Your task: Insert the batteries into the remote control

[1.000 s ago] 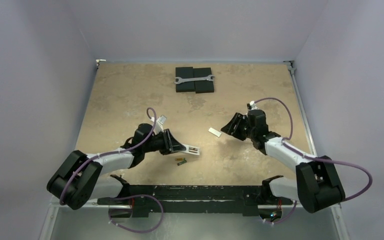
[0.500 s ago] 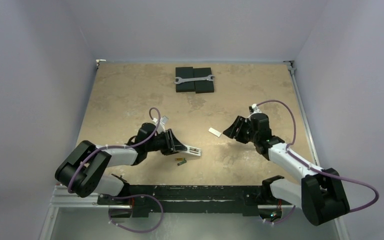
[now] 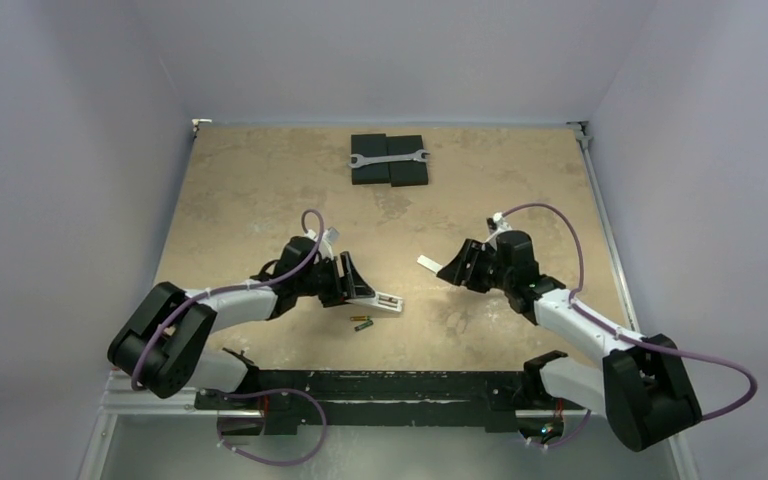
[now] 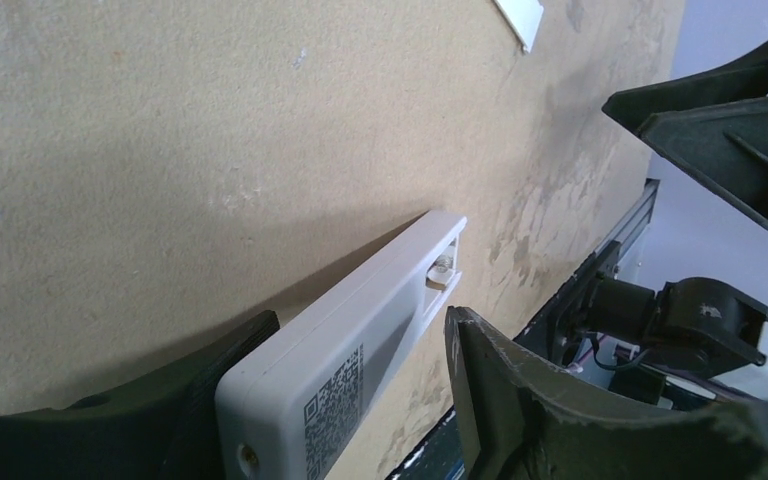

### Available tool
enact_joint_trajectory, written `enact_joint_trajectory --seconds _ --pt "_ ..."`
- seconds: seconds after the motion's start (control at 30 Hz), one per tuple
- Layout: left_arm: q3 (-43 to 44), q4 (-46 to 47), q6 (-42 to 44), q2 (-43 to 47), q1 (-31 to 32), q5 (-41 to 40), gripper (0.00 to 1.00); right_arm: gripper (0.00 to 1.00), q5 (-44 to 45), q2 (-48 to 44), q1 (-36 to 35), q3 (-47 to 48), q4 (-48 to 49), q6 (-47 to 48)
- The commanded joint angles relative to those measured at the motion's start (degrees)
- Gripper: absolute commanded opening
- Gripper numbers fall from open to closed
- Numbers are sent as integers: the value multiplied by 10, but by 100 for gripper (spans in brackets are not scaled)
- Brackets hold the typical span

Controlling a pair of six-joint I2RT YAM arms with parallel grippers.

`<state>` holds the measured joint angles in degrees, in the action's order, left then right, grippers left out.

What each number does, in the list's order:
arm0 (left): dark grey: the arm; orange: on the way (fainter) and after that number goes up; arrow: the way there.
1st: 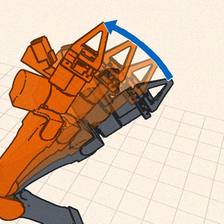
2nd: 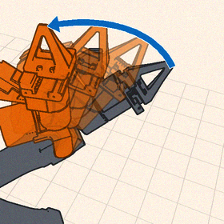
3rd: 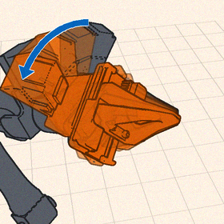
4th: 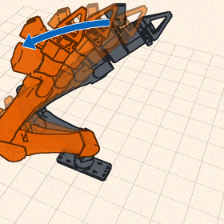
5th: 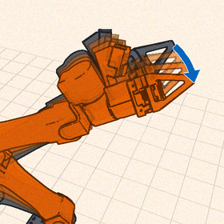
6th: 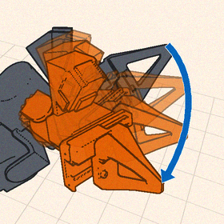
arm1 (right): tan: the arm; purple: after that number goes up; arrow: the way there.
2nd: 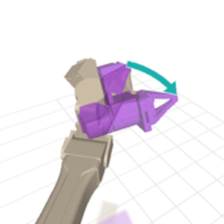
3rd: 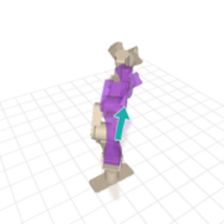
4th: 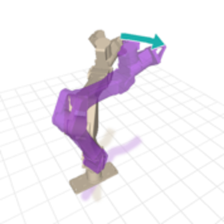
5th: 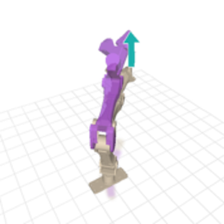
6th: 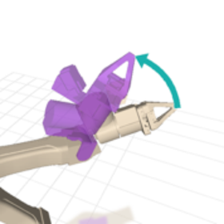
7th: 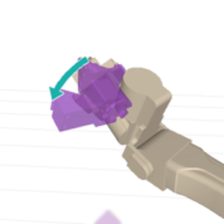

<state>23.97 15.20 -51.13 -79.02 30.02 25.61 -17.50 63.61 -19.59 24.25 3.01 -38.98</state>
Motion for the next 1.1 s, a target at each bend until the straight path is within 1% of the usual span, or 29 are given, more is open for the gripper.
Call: enact_joint_trajectory --seconds 0.0,0.07,0.2,0.33,0.7,1.07 --pt "29 -58 38 19 -1 -23 65 55 -10 -6 -18 -1 29 0" --pt "36 -81 46 22 0 -34 66 55 -1 -4 -34 4 29 0" --pt "54 -132 71 31 0 -55 67 55 46 6 -89 26 13 4" --pt "64 -174 86 44 0 -68 67 55 43 18 -109 35 21 7" --pt "71 -220 105 75 -1 -90 67 56 29 28 -189 65 46 56" --pt "93 -274 124 113 0 -124 67 56 57 25 -248 95 22 126"
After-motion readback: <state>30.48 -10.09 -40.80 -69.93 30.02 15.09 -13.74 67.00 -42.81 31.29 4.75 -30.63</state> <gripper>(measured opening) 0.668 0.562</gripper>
